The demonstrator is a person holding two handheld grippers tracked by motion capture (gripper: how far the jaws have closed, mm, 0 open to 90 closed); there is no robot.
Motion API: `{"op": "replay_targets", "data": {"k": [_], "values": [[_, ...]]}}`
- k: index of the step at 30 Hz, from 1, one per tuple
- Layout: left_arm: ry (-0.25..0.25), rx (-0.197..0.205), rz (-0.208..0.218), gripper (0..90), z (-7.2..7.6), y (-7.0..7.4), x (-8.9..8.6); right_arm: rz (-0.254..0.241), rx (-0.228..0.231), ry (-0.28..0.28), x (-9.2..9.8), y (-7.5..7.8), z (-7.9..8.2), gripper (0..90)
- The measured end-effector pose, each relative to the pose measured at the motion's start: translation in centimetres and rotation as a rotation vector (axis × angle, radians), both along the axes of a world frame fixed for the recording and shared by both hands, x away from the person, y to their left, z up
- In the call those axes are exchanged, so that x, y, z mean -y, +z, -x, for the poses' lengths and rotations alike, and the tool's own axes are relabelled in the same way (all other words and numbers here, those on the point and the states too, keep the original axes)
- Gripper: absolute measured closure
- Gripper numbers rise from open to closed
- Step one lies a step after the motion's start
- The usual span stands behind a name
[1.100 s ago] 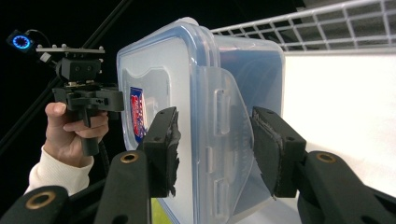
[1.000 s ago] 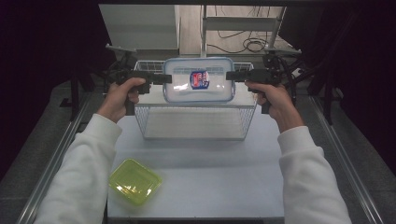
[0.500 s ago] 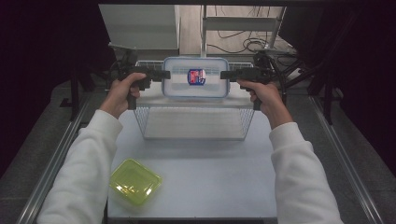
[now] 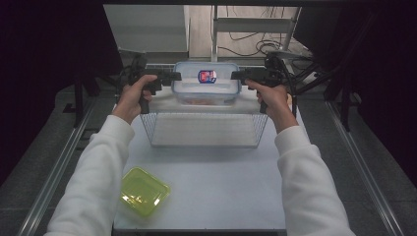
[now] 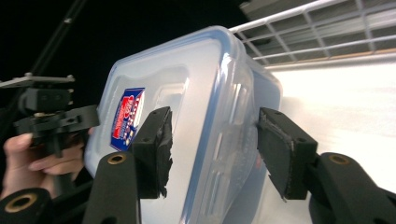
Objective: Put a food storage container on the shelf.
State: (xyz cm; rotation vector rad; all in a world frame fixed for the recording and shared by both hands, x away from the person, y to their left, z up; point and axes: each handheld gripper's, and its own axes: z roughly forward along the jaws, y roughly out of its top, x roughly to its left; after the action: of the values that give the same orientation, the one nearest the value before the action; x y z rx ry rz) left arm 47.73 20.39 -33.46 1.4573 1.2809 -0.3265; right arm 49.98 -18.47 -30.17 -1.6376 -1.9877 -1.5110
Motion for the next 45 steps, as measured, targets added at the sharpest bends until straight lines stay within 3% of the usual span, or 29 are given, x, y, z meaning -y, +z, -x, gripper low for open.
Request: {"op": "replay_targets", "data": {"k": [1,2,4,6,9,12,18,25,32,35,39,45], "values": [[0.012,0.000,-0.018,45.7,0.0,-0.1,0.1,0.031,0.006,-0.014,-0.2,0.0,0.0,44.7],[0.017,0.004,-0.007,44.8,0.0,-0.2,0.1,0.055,0.007,-0.018,-0.4,-0.1,0.1,44.5],[0.030,0.012,-0.011,43.3,0.0,-0.3,0.2,0.052,0.018,-0.026,-0.5,-0.1,0.2,41.9],[0.043,0.020,-0.031,34.5,0.1,-0.3,0.3,0.055,0.029,-0.019,-0.6,-0.1,0.4,39.2],[0.050,0.070,-0.048,31.4,0.5,0.0,0.3,0.038,0.082,-0.033,-0.3,0.4,1.0,37.8],[0.055,0.123,-0.059,28.8,1.4,0.7,0.2,0.052,0.134,-0.029,0.4,1.2,1.8,35.2],[0.043,0.229,-0.109,23.6,4.6,1.9,0.1,0.040,0.229,0.032,2.1,2.3,4.4,34.8],[-0.008,0.307,-0.193,21.2,9.6,1.5,0.4,0.094,0.298,0.115,3.9,1.5,7.9,34.5],[-0.075,0.346,-0.281,21.1,14.7,-0.8,0.9,0.154,0.341,0.187,5.2,-0.5,11.8,34.1],[-0.087,0.356,-0.345,21.6,16.8,-2.1,1.0,0.178,0.343,0.224,5.6,-2.0,13.7,34.0],[-0.120,0.337,-0.369,22.4,19.4,-4.6,1.0,0.201,0.330,0.260,6.1,-4.7,16.0,34.0],[-0.155,0.314,-0.456,22.5,21.3,-7.7,1.4,0.207,0.293,0.284,6.5,-8.0,18.0,34.1]]}}
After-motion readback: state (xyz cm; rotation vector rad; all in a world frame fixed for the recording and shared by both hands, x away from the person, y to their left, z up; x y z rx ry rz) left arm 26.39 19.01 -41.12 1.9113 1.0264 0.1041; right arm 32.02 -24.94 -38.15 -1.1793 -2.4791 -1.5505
